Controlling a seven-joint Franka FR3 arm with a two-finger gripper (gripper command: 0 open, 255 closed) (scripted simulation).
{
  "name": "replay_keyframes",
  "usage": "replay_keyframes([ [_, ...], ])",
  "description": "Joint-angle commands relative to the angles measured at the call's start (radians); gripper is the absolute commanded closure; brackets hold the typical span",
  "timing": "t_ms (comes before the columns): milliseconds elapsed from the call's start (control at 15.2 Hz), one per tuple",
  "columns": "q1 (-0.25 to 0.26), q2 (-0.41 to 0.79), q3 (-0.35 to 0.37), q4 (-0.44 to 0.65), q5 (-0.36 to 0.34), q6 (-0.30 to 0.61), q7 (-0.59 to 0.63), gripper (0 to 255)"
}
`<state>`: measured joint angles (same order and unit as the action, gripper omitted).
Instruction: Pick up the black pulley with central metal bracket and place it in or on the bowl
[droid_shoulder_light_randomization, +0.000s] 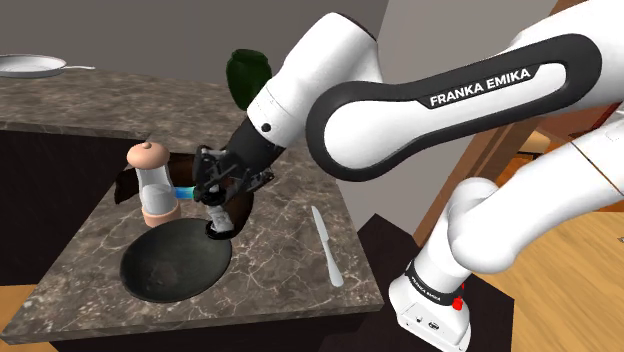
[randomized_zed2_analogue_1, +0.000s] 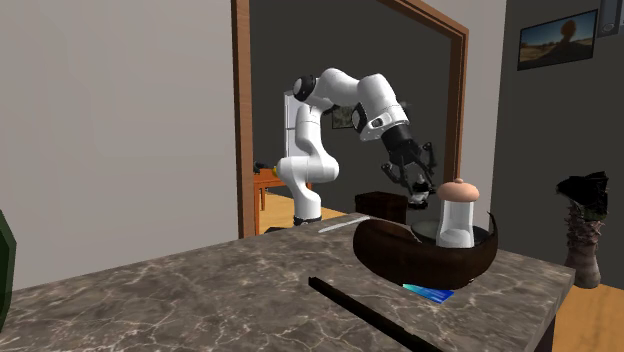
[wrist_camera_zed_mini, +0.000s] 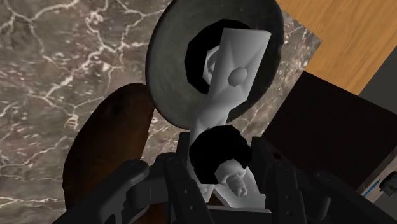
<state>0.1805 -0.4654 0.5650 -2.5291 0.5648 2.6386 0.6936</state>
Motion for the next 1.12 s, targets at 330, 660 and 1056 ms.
replay_keyframes([
  [330, -0.089, 0.159, 0.160, 0.104, -0.115, 0.088, 0.151, 255],
  [660, -0.097, 0.208, 0.186, 0.070, -0.124, 0.168, 0.154, 255],
  [1056, -0.116, 0.269, 0.220, 0.038, -0.150, 0.257, 0.168, 255],
])
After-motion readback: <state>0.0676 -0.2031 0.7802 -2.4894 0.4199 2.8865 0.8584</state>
